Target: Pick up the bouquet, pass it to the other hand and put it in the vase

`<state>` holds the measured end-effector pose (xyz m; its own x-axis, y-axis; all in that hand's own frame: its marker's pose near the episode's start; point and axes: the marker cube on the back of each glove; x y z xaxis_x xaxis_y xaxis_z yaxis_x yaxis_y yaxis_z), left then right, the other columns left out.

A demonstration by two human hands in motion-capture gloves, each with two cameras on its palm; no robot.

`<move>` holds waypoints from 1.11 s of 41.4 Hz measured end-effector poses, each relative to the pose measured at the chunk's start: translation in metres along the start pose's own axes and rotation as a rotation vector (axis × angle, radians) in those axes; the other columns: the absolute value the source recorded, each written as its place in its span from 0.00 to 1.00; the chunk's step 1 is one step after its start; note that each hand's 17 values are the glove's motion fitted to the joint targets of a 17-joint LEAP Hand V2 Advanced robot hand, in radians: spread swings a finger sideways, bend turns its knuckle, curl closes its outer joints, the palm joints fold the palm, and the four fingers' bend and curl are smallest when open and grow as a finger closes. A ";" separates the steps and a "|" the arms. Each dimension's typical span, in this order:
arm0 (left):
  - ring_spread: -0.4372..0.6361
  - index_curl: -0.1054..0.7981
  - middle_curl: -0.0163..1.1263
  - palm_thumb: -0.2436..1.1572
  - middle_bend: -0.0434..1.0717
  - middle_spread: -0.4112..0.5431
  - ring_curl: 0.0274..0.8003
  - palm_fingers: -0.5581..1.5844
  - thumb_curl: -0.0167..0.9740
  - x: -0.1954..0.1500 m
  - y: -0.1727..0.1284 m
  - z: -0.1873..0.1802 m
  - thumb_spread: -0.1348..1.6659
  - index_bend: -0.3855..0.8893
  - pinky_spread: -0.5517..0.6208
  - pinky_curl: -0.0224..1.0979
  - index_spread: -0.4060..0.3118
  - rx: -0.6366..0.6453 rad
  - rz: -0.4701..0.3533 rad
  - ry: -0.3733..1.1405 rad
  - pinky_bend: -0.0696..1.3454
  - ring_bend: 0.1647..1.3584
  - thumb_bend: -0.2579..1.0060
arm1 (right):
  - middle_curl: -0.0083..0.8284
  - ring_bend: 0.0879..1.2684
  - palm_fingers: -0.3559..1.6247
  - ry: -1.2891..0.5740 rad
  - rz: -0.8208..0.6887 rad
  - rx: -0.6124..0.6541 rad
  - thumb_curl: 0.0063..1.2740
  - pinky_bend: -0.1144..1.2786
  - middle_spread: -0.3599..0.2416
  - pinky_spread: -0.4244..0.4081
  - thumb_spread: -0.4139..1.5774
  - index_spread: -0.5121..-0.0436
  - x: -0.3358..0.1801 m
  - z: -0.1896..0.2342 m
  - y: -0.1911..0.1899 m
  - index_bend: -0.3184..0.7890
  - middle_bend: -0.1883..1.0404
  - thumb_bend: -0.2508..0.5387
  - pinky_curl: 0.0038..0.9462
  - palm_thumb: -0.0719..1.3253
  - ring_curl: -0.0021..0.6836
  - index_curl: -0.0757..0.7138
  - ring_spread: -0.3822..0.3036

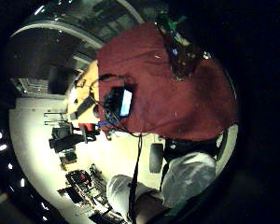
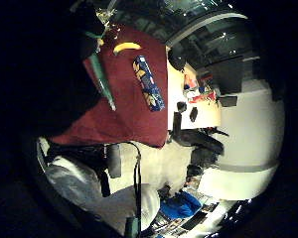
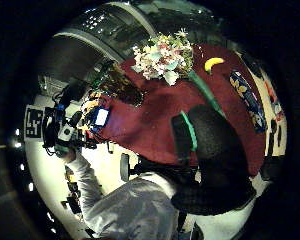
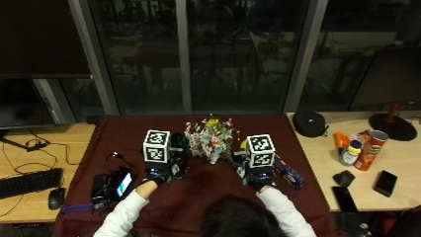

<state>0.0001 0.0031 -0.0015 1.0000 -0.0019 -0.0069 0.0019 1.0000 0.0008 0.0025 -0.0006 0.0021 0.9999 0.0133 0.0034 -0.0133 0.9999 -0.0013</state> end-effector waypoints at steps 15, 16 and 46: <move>0.61 0.16 0.22 0.30 0.33 0.59 0.28 0.39 0.14 0.003 0.011 -0.002 0.64 0.36 0.63 0.23 0.62 0.059 0.046 0.054 0.38 0.40 0.25 | 0.26 0.34 0.49 -0.115 0.025 -0.031 0.13 0.40 0.64 0.72 0.75 0.54 0.012 -0.007 -0.003 0.40 0.34 0.67 0.25 0.40 0.36 0.32 0.62; 0.61 0.17 0.22 0.30 0.33 0.59 0.28 0.39 0.15 0.004 0.011 -0.002 0.65 0.37 0.63 0.24 0.62 0.066 0.051 0.063 0.38 0.40 0.24 | 0.27 0.38 0.53 -0.130 0.026 -0.044 0.14 0.41 0.64 0.70 0.76 0.53 0.013 -0.006 -0.007 0.37 0.35 0.67 0.26 0.40 0.38 0.31 0.59; 0.62 0.21 0.32 0.11 0.37 0.61 0.35 0.35 0.18 0.044 0.026 0.010 0.62 0.36 0.65 0.31 0.67 0.140 0.260 0.139 0.43 0.48 0.15 | 0.48 0.58 0.53 -0.393 0.360 -0.242 0.23 0.63 0.58 0.44 0.78 0.70 0.065 0.101 -0.095 0.26 0.43 0.43 0.41 0.45 0.59 0.14 0.39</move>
<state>0.0440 0.0286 0.0079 0.9565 0.2636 -0.1249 -0.2432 0.9571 0.1575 0.0684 -0.0951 0.1035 0.8554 0.3981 0.3314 -0.3048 0.9041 -0.2993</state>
